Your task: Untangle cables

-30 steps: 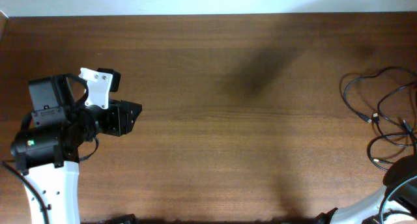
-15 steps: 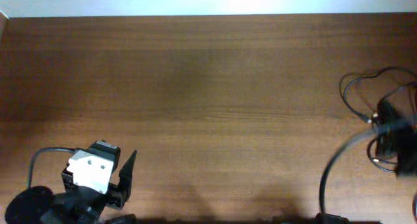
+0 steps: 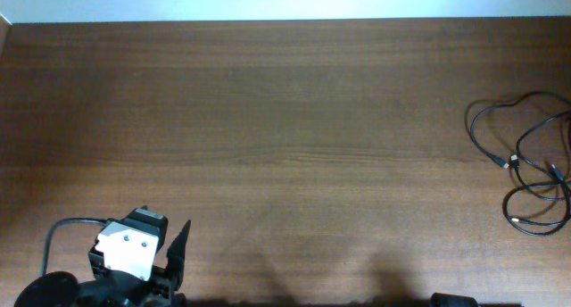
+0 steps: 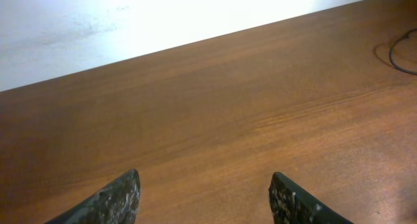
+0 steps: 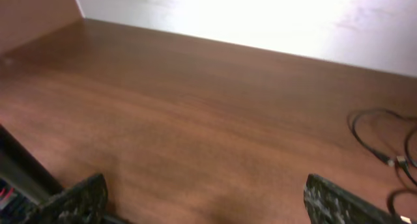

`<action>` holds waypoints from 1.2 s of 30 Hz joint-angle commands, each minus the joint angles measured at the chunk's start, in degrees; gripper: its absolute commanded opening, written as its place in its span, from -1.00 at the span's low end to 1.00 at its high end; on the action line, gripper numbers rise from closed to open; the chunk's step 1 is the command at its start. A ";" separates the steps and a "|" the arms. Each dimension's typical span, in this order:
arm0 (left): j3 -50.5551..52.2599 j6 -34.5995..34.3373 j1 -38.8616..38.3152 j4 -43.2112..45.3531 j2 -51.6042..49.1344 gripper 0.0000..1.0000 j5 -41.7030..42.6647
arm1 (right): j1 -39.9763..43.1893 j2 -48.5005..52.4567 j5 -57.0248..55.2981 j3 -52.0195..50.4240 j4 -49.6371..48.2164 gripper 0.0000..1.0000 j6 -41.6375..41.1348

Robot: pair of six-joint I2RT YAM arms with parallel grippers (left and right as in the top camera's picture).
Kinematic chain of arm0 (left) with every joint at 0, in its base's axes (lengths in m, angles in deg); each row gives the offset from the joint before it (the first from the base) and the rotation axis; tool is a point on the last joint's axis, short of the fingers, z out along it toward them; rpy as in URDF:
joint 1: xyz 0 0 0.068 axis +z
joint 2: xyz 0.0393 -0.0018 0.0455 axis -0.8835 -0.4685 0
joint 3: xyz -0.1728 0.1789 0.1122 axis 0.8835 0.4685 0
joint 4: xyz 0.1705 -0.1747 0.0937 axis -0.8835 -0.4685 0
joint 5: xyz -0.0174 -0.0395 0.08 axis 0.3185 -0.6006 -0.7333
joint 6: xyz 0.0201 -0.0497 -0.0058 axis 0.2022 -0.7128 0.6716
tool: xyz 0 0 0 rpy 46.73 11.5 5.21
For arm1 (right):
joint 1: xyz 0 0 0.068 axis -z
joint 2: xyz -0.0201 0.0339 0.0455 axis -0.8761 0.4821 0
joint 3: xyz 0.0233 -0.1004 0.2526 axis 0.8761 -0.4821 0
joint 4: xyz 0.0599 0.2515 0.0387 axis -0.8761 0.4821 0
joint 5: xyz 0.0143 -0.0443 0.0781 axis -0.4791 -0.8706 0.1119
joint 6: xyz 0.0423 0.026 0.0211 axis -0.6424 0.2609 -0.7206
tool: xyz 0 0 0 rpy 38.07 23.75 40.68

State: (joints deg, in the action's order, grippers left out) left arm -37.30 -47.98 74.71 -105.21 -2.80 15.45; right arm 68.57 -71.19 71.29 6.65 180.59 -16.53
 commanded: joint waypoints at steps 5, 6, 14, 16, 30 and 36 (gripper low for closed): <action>-0.04 -0.57 -0.02 -0.42 0.09 0.33 -0.22 | -0.57 -1.49 4.74 -12.70 -14.80 0.71 1.05; -0.04 -0.59 -0.02 -0.42 0.09 0.33 -0.20 | -0.57 -1.62 7.54 -18.51 -19.67 0.67 1.07; -0.04 -0.55 -0.02 -0.35 0.09 0.36 -0.22 | -0.59 -1.62 11.89 -53.59 -59.04 0.75 0.85; -0.04 -0.55 -0.02 -0.35 0.09 0.37 -0.20 | -0.59 -1.62 11.63 -56.50 -60.19 0.79 8.81; -0.04 -0.55 -0.02 -0.46 0.07 0.42 -0.22 | -0.59 1.99 -10.47 -72.67 -84.83 0.97 -10.62; -0.04 -0.52 -0.02 -1.25 0.07 0.42 -0.24 | -0.59 3.98 -10.47 -72.67 -84.85 0.97 -10.62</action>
State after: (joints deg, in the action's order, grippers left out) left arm -37.15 -47.98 74.73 -106.37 -2.69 15.42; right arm 67.94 -67.36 61.32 -65.39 95.79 -26.46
